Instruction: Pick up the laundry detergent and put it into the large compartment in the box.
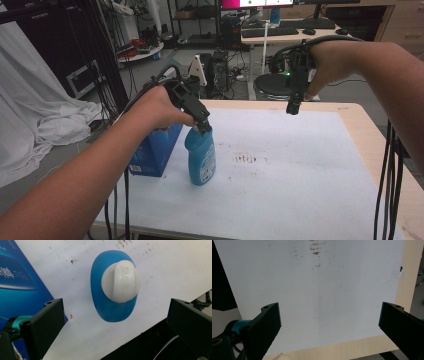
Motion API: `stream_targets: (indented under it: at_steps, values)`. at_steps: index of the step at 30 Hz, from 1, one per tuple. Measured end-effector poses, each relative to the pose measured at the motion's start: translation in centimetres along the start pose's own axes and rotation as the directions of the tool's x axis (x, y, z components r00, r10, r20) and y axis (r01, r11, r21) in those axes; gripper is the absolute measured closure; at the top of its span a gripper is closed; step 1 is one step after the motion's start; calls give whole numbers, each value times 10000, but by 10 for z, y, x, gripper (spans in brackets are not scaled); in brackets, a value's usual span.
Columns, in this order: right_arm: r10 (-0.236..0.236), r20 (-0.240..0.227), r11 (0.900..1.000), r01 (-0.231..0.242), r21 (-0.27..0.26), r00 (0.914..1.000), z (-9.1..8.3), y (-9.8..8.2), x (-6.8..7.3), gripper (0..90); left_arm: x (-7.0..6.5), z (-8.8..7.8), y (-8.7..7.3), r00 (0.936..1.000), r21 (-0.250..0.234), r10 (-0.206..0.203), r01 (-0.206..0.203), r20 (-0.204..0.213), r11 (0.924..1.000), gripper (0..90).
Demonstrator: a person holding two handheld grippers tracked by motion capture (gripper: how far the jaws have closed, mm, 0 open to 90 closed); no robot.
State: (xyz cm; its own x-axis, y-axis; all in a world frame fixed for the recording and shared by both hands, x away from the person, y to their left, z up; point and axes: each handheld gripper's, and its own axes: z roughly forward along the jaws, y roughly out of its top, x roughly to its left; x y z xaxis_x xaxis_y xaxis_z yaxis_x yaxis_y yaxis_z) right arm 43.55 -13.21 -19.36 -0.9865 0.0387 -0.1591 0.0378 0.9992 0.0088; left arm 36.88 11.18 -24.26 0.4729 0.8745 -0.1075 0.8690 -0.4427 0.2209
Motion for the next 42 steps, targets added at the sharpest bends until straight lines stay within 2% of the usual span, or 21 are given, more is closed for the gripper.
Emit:
stream_targets:
  at_steps: [10, 14, 18, 26, 31, 42]
  values:
    - [-222, 19, 9998, 222, 8, 9998, 0, 3, 0, 32, 0, 17, 7, 9996, 371, -121, 130, -246, 9992, 20]
    - [-53, 21, 10000, 53, 54, 10000, 2, 4, 1, 32, 0, 21, 13, 9993, 538, -136, 155, -351, 9984, 20]
    - [-106, 5, 9999, 106, 72, 9999, 3, 6, 2, 32, 1, 27, 18, 9992, 736, -160, 188, -374, 9971, 20]
    - [-34, -44, 10000, 35, 62, 10000, 4, 6, 1, 32, 1, 37, 19, 9987, 768, -197, 232, -461, 9968, 20]
    - [-87, -51, 9999, 88, 68, 9999, 5, 6, -1, 32, 4, 45, 19, 9986, 854, -172, 214, -495, 9961, 20]
    - [-116, -39, 9999, 116, 22, 9999, 4, 8, 1, 32, -2, 57, 27, 9981, 1144, 35, 37, -621, 9934, 20]
